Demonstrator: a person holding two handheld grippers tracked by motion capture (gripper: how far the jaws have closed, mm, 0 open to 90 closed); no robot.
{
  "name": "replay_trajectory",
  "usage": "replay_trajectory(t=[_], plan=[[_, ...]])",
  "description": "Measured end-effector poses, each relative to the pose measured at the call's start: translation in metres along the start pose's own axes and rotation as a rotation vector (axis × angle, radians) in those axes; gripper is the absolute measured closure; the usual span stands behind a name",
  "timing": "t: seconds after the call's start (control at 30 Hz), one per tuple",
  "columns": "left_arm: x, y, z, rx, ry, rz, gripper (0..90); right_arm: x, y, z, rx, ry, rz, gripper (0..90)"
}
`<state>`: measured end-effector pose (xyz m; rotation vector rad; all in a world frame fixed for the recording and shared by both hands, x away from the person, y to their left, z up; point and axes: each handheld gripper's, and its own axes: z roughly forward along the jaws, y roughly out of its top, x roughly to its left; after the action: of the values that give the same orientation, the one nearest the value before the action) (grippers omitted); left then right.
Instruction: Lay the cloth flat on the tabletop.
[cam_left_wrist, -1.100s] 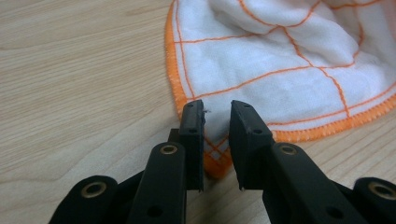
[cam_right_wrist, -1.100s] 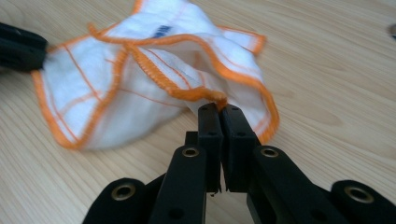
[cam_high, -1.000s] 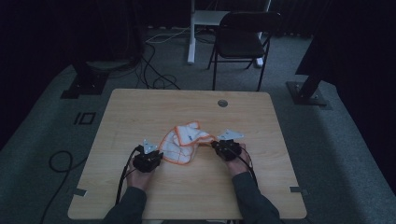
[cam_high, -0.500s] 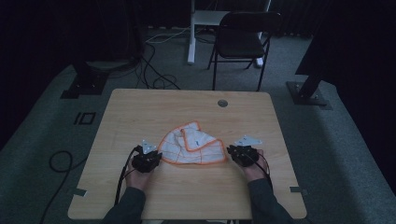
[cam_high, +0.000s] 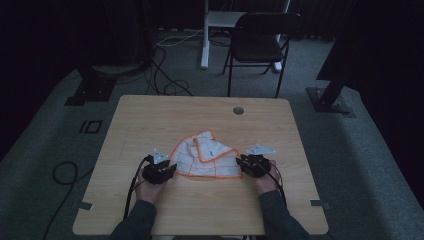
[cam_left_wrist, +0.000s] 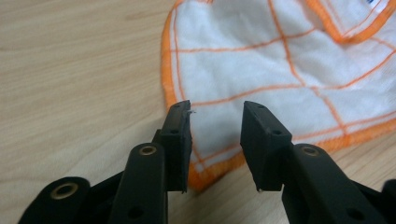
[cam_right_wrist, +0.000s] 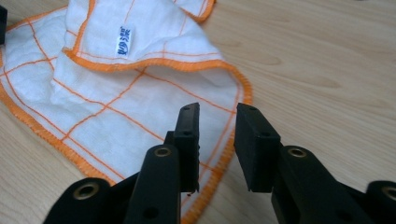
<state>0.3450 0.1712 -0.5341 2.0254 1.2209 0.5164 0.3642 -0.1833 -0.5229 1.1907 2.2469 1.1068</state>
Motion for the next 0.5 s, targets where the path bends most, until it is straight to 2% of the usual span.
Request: replay_trajectory(t=[0.3,0.5], plan=[[-0.002,0.017,0.009,-0.006,0.008,0.035,60.0,0.007,0.000,0.014,0.014,0.010,0.008,63.5],[-0.002,0.023,0.017,-0.005,0.000,0.040,60.0,0.009,0.002,0.021,0.019,0.012,0.006,63.4]])
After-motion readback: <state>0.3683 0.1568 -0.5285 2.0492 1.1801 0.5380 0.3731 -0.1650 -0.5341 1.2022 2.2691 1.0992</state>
